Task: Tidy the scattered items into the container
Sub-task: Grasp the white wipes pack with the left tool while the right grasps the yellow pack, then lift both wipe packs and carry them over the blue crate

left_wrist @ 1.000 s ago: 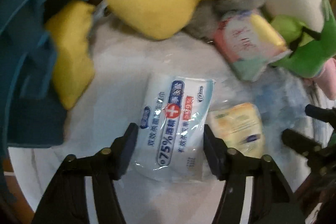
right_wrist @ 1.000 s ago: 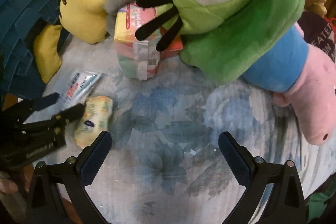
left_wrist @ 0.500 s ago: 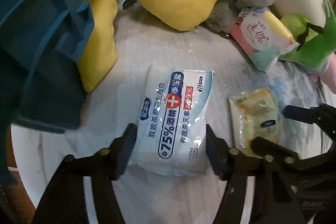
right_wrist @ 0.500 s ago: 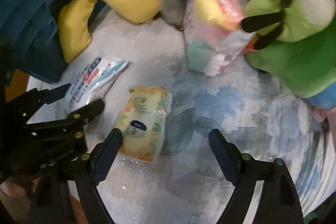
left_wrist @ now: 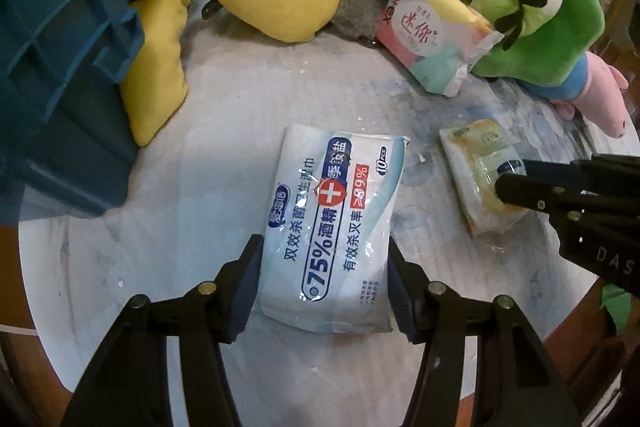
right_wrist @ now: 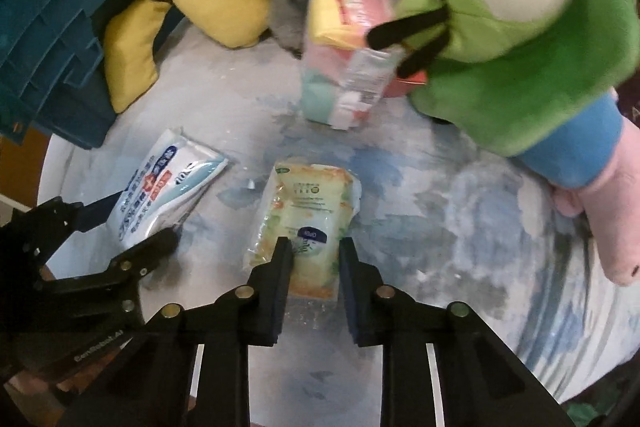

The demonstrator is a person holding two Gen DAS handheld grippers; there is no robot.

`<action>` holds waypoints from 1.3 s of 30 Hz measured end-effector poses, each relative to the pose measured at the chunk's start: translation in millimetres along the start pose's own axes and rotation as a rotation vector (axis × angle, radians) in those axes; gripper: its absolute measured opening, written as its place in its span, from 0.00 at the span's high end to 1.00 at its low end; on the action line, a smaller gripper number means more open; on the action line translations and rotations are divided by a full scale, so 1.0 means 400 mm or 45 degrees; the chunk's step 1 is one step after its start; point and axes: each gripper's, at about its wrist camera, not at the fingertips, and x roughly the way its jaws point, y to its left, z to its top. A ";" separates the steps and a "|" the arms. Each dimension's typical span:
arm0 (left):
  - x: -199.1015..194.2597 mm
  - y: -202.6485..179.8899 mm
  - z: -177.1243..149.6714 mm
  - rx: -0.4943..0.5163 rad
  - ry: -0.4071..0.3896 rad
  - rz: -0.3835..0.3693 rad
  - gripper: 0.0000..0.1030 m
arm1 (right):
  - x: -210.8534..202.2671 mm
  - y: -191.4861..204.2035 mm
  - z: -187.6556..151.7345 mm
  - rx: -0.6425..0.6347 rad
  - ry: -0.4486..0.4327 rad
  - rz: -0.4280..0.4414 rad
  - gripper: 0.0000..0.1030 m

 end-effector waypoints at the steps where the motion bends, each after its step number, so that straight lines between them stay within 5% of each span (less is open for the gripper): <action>1: -0.005 -0.002 -0.002 -0.002 -0.002 0.002 0.45 | -0.005 -0.005 -0.007 0.003 0.005 -0.004 0.78; 4: -0.015 -0.004 -0.010 -0.007 -0.005 0.017 0.45 | -0.020 -0.021 -0.022 0.033 -0.011 -0.010 0.73; 7: -0.017 -0.001 -0.017 -0.012 0.003 0.033 0.45 | -0.014 -0.036 0.008 0.046 -0.046 0.001 0.38; 8: -0.015 0.000 -0.019 -0.015 0.009 0.036 0.45 | -0.008 -0.033 0.014 0.048 -0.052 0.010 0.18; 9: -0.011 0.002 -0.022 -0.019 0.021 0.034 0.45 | -0.006 -0.026 0.014 0.045 -0.056 0.007 0.14; 14: -0.009 -0.001 -0.030 -0.024 0.021 0.033 0.44 | 0.055 0.010 0.024 0.018 -0.014 -0.025 0.17; 17: -0.016 -0.007 -0.030 -0.022 0.015 0.028 0.45 | 0.076 0.036 0.017 -0.051 -0.019 -0.131 0.54; 20: -0.035 -0.022 -0.030 -0.008 -0.003 0.018 0.45 | 0.068 0.023 0.022 -0.022 -0.014 -0.081 0.59; 29: -0.158 -0.109 0.028 0.025 -0.135 0.006 0.45 | -0.045 0.008 0.047 -0.031 -0.124 -0.064 0.62; 32: -0.206 -0.043 0.091 0.038 -0.184 -0.003 0.45 | -0.094 0.004 0.060 -0.033 -0.174 -0.062 0.62; 39: -0.283 -0.057 0.198 0.059 -0.343 -0.006 0.45 | -0.220 0.025 0.105 -0.048 -0.323 -0.096 0.62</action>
